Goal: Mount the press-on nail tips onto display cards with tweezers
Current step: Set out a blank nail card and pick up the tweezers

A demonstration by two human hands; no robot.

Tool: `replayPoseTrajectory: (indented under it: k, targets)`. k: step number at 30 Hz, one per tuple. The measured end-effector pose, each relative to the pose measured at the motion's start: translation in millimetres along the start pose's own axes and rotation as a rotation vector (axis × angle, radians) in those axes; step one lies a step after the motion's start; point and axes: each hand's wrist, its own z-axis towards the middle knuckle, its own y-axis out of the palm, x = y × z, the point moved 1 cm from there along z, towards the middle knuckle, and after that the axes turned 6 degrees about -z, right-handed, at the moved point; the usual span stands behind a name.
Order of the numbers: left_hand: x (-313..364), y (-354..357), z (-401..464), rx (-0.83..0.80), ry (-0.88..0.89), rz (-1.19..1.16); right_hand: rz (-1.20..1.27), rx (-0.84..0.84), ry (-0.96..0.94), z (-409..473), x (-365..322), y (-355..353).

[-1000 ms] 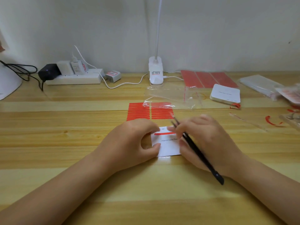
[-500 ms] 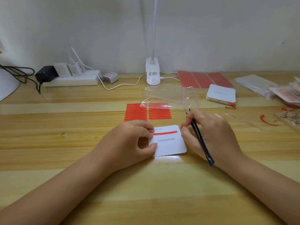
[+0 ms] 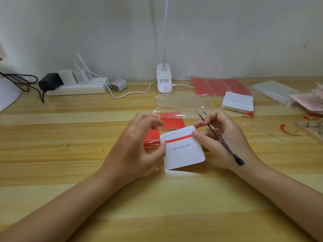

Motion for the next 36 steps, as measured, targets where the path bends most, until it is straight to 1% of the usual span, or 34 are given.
replayPoseTrajectory:
  k: [3, 6, 10, 12, 15, 17, 19, 21, 24, 26, 29, 32, 36]
  targets:
    - [1.5, -1.2, 3.4, 0.130, -0.184, -0.214, 0.102, 0.027, 0.008, -0.4, -2.1, 2.2]
    - [5.0, 3.4, 4.9, 0.142, -0.337, -0.377, 0.150, 0.033, -0.022, -2.1, -5.0, 6.2]
    - [9.9, 7.7, 6.4, 0.120, -0.322, -0.375, 0.165, 0.032, -0.103, -4.3, -11.4, 7.0]
    - [9.1, 8.6, 6.7, 0.090, -0.340, -0.368, 0.169, 0.031, -0.101, -4.4, -12.0, 7.2]
    - [5.7, 9.1, 5.0, -0.015, -0.326, -0.326, 0.176, 0.038, -0.058, -3.2, -9.4, 5.9]
    - [5.8, 8.8, 3.1, -0.102, -0.354, -0.333, 0.180, 0.054, -0.034, -2.6, -7.8, 3.8]
    - [6.3, 8.6, 1.9, -0.151, -0.376, -0.309, 0.188, 0.062, -0.008, -2.1, -6.3, 2.4]
    - [6.8, 8.3, 1.9, -0.142, -0.376, -0.346, 0.217, 0.076, 0.028, -1.5, -3.7, 1.4]
    - [9.4, 6.0, 3.8, -0.074, -0.370, -0.476, 0.252, 0.085, 0.064, -0.2, -2.0, 0.4]
    - [11.7, 4.5, 5.5, -0.031, -0.386, -0.528, 0.259, 0.085, 0.054, -0.8, -3.5, 0.7]
    - [13.7, 4.6, 5.8, 0.012, -0.457, -0.652, 0.213, 0.065, -0.021, -4.1, -8.6, 3.7]
    - [12.7, 6.1, 5.6, 0.022, -0.529, -0.708, 0.208, 0.029, -0.073, -7.3, -14.0, 8.5]
    - [13.7, 7.6, 6.5, -0.007, -0.549, -0.784, 0.223, 0.030, 0.007, -6.1, -13.4, 12.2]
